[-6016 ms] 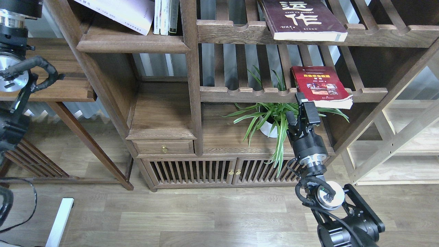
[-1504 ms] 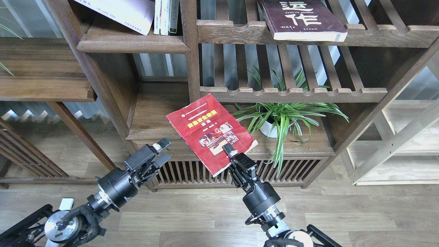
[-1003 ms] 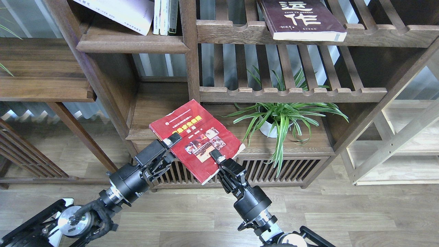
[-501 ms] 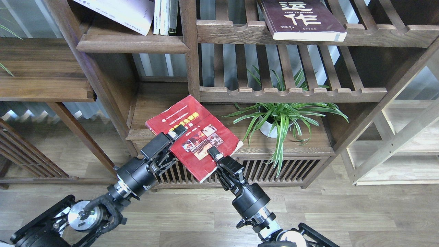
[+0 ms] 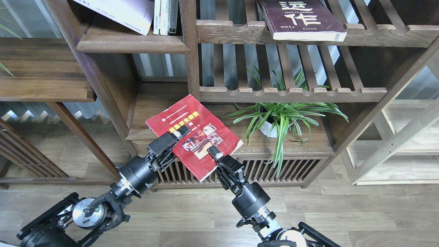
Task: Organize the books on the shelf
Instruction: 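Grasp the red book with the left gripper beside the right gripper, then lift the red book with the left gripper toward the upper shelf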
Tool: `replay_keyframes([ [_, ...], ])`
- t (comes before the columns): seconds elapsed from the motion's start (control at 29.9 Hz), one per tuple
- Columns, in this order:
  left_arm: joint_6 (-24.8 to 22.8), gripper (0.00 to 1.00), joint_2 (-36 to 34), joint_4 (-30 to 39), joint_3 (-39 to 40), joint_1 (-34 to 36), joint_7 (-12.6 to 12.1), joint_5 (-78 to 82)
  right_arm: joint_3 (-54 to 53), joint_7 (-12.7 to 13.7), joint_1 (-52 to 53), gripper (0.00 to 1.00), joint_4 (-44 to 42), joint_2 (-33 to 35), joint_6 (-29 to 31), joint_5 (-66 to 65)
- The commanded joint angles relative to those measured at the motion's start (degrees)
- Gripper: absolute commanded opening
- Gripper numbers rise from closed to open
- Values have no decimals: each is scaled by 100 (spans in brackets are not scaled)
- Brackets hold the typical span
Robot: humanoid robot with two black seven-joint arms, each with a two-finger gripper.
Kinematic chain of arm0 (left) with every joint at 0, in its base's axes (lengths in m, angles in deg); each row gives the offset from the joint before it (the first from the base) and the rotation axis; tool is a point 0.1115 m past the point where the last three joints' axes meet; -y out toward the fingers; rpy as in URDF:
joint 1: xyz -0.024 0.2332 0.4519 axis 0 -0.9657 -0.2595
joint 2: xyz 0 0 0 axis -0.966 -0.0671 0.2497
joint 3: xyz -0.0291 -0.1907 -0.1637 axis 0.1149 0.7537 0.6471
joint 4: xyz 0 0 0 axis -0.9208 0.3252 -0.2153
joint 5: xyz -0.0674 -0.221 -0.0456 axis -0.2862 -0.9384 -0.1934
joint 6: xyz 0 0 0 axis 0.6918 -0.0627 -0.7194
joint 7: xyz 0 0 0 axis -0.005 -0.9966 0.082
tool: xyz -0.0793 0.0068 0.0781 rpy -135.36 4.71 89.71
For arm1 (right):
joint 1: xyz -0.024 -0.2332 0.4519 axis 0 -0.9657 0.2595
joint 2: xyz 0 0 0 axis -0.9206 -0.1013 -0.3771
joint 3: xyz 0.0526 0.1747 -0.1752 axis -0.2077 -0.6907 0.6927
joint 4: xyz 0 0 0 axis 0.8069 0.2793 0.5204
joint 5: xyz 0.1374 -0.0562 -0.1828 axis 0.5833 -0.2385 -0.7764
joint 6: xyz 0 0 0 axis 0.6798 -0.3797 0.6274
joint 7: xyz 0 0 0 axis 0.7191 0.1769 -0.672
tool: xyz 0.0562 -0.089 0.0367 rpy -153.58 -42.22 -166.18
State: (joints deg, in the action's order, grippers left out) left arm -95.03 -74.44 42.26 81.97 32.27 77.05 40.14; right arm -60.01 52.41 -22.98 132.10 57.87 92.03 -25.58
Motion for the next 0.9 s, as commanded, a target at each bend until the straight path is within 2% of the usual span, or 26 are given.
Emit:
replay_keyframes([
  [0.0,-2,41,45,-1,4,38,13,1,0,3,0,3,18,0,0,0],
  [0.1,-2,32,37,0,4,47,13,-8,0,-6,0,3,27,0,0,-9],
  [0.2,-2,6,10,8,39,38,22,-17,0,-6,8,3,44,0,0,-9],
  [0.23,-2,3,2,8,74,38,22,-17,0,3,8,3,44,0,0,-9],
  [0.37,-2,2,2,8,101,21,22,-17,0,3,8,4,44,0,0,-9],
  [0.5,-2,2,1,8,101,12,22,-17,0,3,0,9,36,0,0,-9],
  [0.6,-2,2,-7,8,110,-6,22,-17,-9,3,8,22,36,0,0,-9],
  [0.74,-2,2,-7,8,119,-6,22,-8,-9,12,0,48,36,0,0,-9],
  [0.87,-2,3,-25,17,119,-23,22,-17,-9,3,0,66,36,0,0,-9],
])
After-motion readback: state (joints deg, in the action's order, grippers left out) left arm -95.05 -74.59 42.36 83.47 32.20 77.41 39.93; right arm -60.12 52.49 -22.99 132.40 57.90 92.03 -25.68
